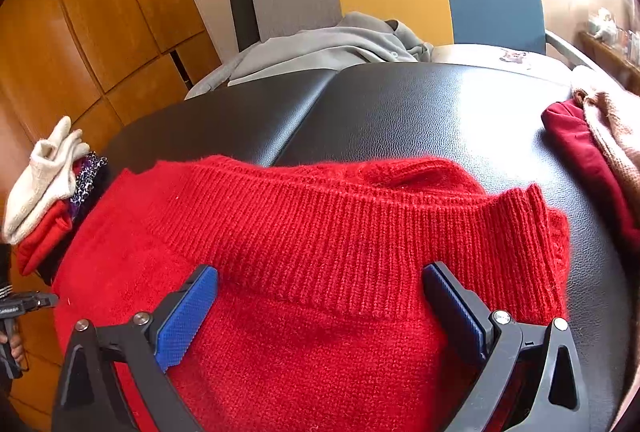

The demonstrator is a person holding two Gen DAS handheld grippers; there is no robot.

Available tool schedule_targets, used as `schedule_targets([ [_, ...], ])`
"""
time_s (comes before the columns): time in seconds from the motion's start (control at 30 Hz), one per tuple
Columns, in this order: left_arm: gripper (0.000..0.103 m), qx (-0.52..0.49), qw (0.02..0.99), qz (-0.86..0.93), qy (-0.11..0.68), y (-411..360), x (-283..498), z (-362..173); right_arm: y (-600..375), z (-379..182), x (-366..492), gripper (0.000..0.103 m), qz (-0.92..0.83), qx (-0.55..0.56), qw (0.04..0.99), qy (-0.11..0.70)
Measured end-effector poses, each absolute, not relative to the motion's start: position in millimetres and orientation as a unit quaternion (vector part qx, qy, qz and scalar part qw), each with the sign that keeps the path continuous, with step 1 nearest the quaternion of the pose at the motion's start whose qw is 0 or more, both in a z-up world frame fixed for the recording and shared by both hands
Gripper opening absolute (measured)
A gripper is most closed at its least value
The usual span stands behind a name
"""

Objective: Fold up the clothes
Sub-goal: 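Open both grippers and press the folded sweater flat, then grasp the folded sweater's edge with the left gripper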

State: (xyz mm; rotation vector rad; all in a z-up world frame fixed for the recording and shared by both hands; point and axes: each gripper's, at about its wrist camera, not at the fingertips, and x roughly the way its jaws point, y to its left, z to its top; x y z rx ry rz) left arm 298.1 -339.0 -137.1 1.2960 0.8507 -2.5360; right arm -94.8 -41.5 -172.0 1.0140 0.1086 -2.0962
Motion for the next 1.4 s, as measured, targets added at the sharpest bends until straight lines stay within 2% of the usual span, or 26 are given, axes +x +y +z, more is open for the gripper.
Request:
schedule_targets([
  [0.03,0.013,0.432,0.097,-0.85,0.285,-340.1,299.1,-132.9,-41.1,-172.0,-95.1,0.103,-0.826,0.399,0.395,0.041],
  [0.17,0.014,0.394,0.138,-0.862,0.288,-343.9,302.9,-105.1,-41.1,-172.0,-96.2,0.103,-0.826,0.399,0.396,0.039],
  [0.3,0.02,0.347,0.097,-0.891,0.275,-321.5,274.6,-79.6,-48.3,-168.9,-93.6,0.103,-0.828,0.404,0.384,0.06],
  [0.53,0.024,0.376,0.012,-0.903,0.207,-257.1,195.3,-86.0,-47.5,-141.7,-59.0,0.103,-0.834,0.376,0.393,0.095],
  [0.67,0.025,0.414,0.041,-0.889,0.191,-262.1,180.4,-121.7,-29.5,-153.8,-53.6,0.103,-0.833,0.375,0.394,0.1],
  [0.7,0.023,0.412,0.044,-0.887,0.203,-266.8,184.1,-127.3,-25.0,-156.8,-52.2,0.103,-0.833,0.375,0.394,0.102],
  [0.73,0.012,0.412,0.051,-0.881,0.229,-275.0,192.6,-132.3,-20.5,-159.9,-50.8,0.103,-0.833,0.375,0.394,0.103],
  [0.77,0.006,0.417,0.058,-0.873,0.245,-281.1,196.7,-137.5,-15.9,-162.9,-49.5,0.103,-0.833,0.375,0.394,0.104],
  [0.97,0.003,0.399,0.059,-0.859,0.316,-295.1,213.4,-145.1,11.1,-181.1,-41.3,0.103,-0.831,0.374,0.395,0.112],
  [1.0,0.007,0.393,0.05,-0.857,0.328,-297.9,213.9,-140.0,13.0,-181.7,-41.9,0.103,-0.83,0.377,0.395,0.111],
  [1.03,0.022,0.387,0.042,-0.856,0.341,-300.6,214.4,-134.9,11.6,-179.1,-43.8,0.103,-0.828,0.384,0.394,0.112],
  [1.1,0.026,0.371,0.048,-0.866,0.332,-309.6,218.2,-119.9,6.7,-171.8,-47.2,0.103,-0.82,0.405,0.388,0.117],
  [1.23,0.044,0.355,0.096,-0.886,0.284,-338.0,223.1,-91.9,0.0,-145.1,-49.7,0.103,-0.818,0.403,0.396,0.104],
  [1.33,0.046,0.383,0.126,-0.877,0.261,-361.7,209.8,-93.5,-9.5,-131.2,-59.7,0.103,-0.816,0.396,0.413,0.079],
  [1.4,0.048,0.394,0.111,-0.869,0.278,-376.5,197.4,-99.3,-16.7,-130.2,-67.9,0.103,-0.816,0.396,0.415,0.069],
])
